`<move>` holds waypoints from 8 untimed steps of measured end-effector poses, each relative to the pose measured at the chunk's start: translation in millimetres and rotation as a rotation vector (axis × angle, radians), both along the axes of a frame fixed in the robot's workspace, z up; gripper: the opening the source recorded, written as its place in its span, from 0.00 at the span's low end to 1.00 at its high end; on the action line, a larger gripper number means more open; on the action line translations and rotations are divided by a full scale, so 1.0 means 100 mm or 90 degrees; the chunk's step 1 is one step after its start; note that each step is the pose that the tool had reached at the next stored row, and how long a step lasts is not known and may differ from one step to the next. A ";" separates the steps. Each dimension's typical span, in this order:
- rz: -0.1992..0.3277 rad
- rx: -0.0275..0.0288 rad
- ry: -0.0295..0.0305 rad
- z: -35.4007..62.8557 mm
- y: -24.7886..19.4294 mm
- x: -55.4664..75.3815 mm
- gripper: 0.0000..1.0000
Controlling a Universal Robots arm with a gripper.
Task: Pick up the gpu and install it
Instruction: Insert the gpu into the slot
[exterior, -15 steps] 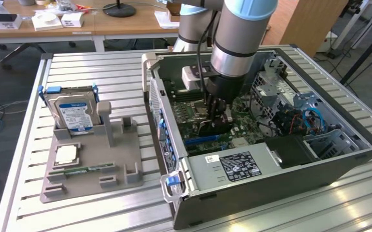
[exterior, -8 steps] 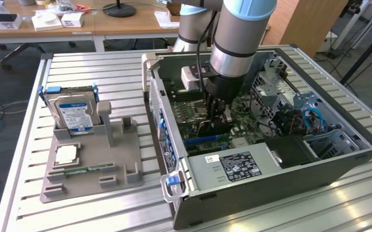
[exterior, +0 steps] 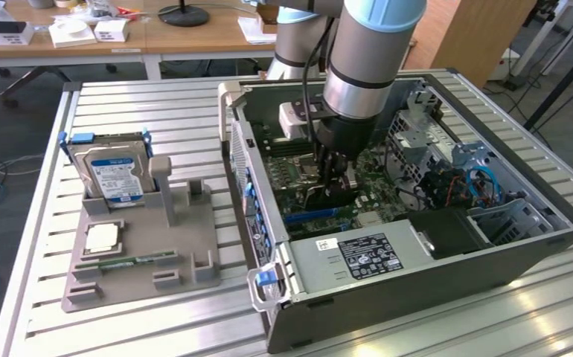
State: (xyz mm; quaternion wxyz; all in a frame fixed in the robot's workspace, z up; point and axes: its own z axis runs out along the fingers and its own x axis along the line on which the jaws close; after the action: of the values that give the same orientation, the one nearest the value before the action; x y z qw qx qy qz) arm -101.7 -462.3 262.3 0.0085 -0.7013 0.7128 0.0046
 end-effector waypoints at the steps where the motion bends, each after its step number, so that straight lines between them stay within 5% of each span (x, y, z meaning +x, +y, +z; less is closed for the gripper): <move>1: 0.000 0.0002 -0.0001 -0.005 0.000 0.00 0.26; 8: 0.000 0.0002 0.0000 -0.013 0.000 0.00 0.26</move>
State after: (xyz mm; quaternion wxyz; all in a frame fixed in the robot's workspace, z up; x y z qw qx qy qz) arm -101.7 -462.3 261.0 0.0086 -0.7013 0.7128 0.0047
